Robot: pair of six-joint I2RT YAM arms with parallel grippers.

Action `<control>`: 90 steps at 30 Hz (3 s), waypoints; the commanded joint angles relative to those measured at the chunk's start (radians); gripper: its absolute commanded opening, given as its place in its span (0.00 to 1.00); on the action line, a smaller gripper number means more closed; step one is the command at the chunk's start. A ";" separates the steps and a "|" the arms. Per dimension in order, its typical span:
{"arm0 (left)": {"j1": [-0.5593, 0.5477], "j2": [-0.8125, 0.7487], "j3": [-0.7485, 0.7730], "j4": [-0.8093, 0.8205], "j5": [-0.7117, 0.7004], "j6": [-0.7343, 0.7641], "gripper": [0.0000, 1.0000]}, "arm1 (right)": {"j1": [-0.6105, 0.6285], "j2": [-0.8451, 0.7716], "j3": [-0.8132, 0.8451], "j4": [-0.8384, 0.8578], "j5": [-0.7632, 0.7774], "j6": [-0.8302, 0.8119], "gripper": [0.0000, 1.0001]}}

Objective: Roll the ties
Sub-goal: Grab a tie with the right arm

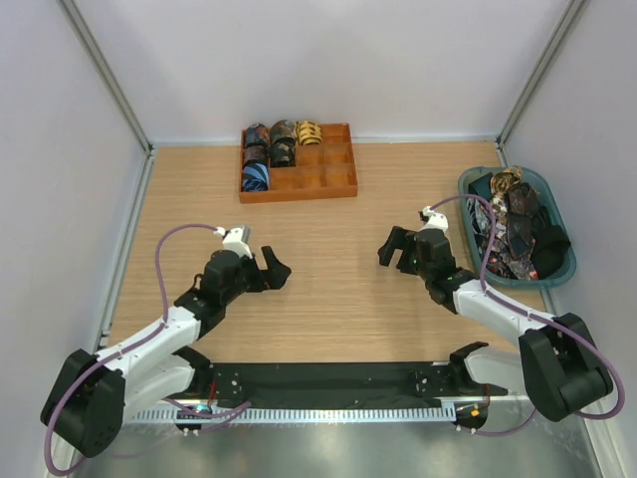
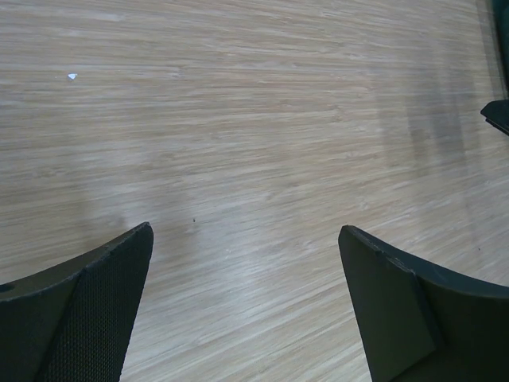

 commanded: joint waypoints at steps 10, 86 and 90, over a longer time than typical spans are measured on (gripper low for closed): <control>-0.002 0.027 0.043 0.051 0.035 0.009 1.00 | -0.042 -0.026 0.089 -0.016 0.014 -0.008 0.91; -0.004 0.050 0.053 0.065 0.116 -0.006 1.00 | -0.662 0.176 0.830 -0.719 0.276 0.094 0.82; -0.004 0.064 0.056 0.070 0.126 -0.009 1.00 | -0.661 0.149 0.804 -0.656 0.100 -0.018 0.82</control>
